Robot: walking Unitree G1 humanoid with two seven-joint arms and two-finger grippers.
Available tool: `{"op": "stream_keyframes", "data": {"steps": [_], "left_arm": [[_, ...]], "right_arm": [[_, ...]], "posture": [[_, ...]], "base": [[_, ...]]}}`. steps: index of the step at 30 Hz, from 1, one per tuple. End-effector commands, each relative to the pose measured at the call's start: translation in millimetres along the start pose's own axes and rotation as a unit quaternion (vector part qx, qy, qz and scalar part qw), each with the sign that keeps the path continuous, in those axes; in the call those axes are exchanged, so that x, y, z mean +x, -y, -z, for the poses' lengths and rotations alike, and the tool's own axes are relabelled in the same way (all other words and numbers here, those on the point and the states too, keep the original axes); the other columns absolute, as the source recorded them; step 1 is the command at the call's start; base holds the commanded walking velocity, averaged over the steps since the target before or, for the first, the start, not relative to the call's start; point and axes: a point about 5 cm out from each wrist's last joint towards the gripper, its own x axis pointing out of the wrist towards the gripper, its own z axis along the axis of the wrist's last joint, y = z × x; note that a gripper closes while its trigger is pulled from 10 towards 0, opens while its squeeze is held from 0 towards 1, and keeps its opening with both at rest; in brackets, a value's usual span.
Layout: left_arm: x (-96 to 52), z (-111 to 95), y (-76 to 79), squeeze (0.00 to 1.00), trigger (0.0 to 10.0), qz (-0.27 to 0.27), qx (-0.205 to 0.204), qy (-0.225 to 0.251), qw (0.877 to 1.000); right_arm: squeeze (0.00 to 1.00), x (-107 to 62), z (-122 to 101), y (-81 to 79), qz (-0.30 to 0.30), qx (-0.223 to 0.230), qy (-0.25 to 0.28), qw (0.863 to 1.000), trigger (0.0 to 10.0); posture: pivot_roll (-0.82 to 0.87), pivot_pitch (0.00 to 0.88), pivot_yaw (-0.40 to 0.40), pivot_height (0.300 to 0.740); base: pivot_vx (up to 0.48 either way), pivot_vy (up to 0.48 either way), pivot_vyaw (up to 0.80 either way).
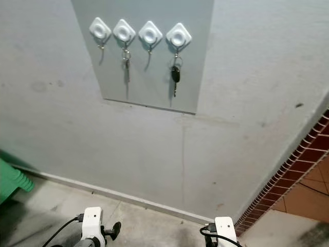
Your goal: Hang keys on a hook
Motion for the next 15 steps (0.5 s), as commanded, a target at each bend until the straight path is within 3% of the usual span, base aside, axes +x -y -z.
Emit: {"op": "stream_keyframes", "data": {"steps": [1,5,15], "left_arm": [[0.8,-3.5,-2.7,0.00,10.0,-0.004,-0.001,0.002,1.000],[1.5,-6.9,-2.1,0.00,10.0,-0.010,-0.026,0.015,1.000],[0.6,-4.3,-3.7,0.00,10.0,-0.025,-0.035,0.014,0.999]], "right_arm": [[0.00,0.4,-0.3,-2.4,-0.004,-0.004,-0.001,1.000,10.0],[0.00,0.9,-1.5,-4.2,-0.008,0.007,0.002,1.000,10.0],[0.00,1.3,-2.5,-5.4,-0.010,0.010,0.003,1.000,10.0]], "posture": [[-0.03,0.000,0.018,0.740],[-0.03,0.000,0.018,0.740],[-0.02,0.000,0.010,0.740]], "base": [[0.000,0.000,0.80],[0.000,0.000,0.80],[0.000,0.000,0.80]]}}
